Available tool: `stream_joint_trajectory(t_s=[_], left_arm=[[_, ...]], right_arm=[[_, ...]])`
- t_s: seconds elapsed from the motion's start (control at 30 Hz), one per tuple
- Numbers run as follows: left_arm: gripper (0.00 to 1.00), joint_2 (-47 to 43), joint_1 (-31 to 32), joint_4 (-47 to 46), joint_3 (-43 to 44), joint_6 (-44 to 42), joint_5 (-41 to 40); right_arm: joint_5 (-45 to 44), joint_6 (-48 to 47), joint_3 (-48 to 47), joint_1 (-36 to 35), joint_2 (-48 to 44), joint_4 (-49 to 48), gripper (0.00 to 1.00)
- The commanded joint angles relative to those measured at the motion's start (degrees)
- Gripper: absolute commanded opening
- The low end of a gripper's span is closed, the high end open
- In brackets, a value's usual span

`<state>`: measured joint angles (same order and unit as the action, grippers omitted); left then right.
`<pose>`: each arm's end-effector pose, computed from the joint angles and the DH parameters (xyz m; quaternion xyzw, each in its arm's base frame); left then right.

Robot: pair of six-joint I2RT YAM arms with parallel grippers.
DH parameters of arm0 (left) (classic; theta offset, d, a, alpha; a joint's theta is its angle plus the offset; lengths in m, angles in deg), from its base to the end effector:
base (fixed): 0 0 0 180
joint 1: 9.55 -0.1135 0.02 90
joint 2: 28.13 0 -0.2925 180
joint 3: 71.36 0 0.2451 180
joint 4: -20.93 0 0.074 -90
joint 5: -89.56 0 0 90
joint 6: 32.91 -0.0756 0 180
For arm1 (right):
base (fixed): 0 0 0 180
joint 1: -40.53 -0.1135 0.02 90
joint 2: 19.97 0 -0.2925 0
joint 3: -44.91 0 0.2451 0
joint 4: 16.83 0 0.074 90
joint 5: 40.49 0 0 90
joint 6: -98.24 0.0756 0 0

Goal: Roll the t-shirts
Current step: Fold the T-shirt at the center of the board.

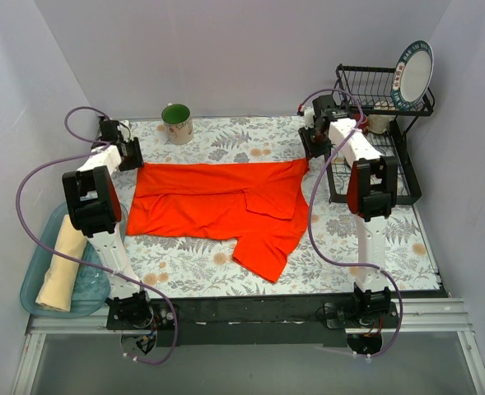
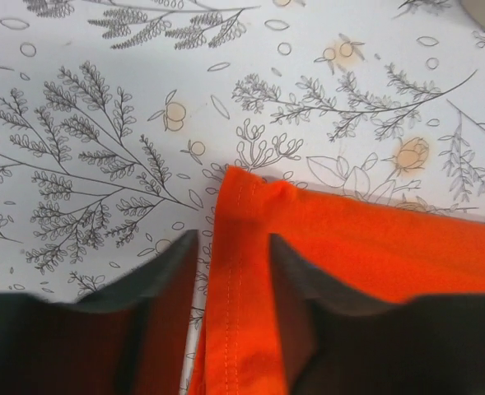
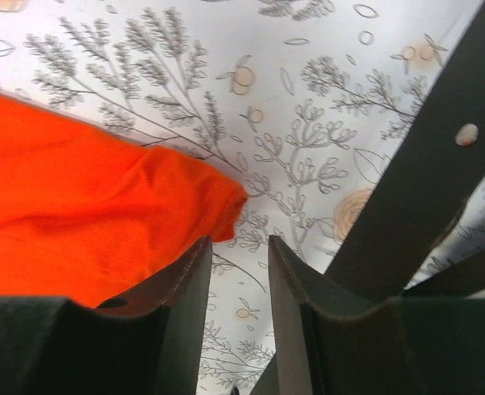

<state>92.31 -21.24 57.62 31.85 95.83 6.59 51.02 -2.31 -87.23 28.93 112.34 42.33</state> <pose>0.4818 0.0902 0.1726 -0.3871 0.8667 -0.1290 0.2869 0.5269 0.1102 0.2004 -0.1887 0.9457 0.0151 0.2643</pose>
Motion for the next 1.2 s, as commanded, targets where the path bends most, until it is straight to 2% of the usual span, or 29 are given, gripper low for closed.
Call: stream_joint_trajectory(t_s=[0.0, 0.1, 0.27, 0.33, 0.4, 0.47, 0.5, 0.6, 0.63, 0.7, 0.8, 0.87, 1.0, 1.17], left_arm=[[0.54, -5.6, -0.4, -0.6, 4.2, 0.9, 2.4], [0.62, -10.0, -0.4, -0.8, 5.0, 1.8, 6.2], [0.73, -17.1, -0.4, 1.1, 1.9, -3.7, 17.4], [0.73, -19.8, -0.5, 7.2, 0.2, -8.0, 21.8], [0.73, -21.6, -0.5, 15.7, -1.5, -17.3, 27.7], [0.75, -24.8, -0.5, 20.8, -3.2, -27.2, 28.8], [0.75, -26.1, -0.5, 24.4, -5.6, -30.3, 28.5], [0.76, -31.6, -0.5, 26.4, -9.9, -37.1, 25.5], [0.76, -33.0, -0.5, 26.5, -12.4, -38.3, 25.1], [0.76, -35.7, -0.4, 26.7, -14.3, -38.0, 26.1], [0.77, -37.2, -0.4, 26.5, -17.0, -34.7, 26.7], [0.77, -37.6, -0.3, 26.3, -19.0, -32.1, 26.7], [0.78, -39.0, -0.3, 24.1, -22.8, -28.2, 26.6], [0.77, -39.1, 0.0, 20.4, -26.4, -22.3, 23.9]], right_arm=[[7.5, -3.2, -0.6, -0.8, -6.0, 1.1, 0.45], [11.6, -6.1, 4.3, -1.8, -11.1, 1.5, 0.48], [15.8, -15.3, 21.1, -5.2, -21.3, -0.2, 0.53], [17.4, -18.8, 28.9, -7.4, -27.2, -0.9, 0.53], [19.7, -24.7, 34.7, -9.2, -34.3, -2.4, 0.54], [22.9, -29.8, 43.6, -12.8, -39.6, -3.1, 0.54], [23.0, -34.5, 46.8, -14.5, -45.2, -3.7, 0.54], [22.7, -40.5, 58.7, -22.6, -56.1, -7.5, 0.54], [21.6, -41.8, 62.0, -27.0, -58.4, -11.5, 0.54], [15.6, -40.4, 69.2, -30.7, -62.4, -16.3, 0.54], [10.3, -34.6, 69.7, -31.5, -60.8, -21.8, 0.52], [9.8, -31.0, 68.2, -29.0, -59.0, -25.7, 0.49], [9.7, -26.7, 62.4, -22.9, -52.0, -30.2, 0.43], [6.6, -26.2, 49.0, -15.6, -40.5, -30.5, 0.31]])
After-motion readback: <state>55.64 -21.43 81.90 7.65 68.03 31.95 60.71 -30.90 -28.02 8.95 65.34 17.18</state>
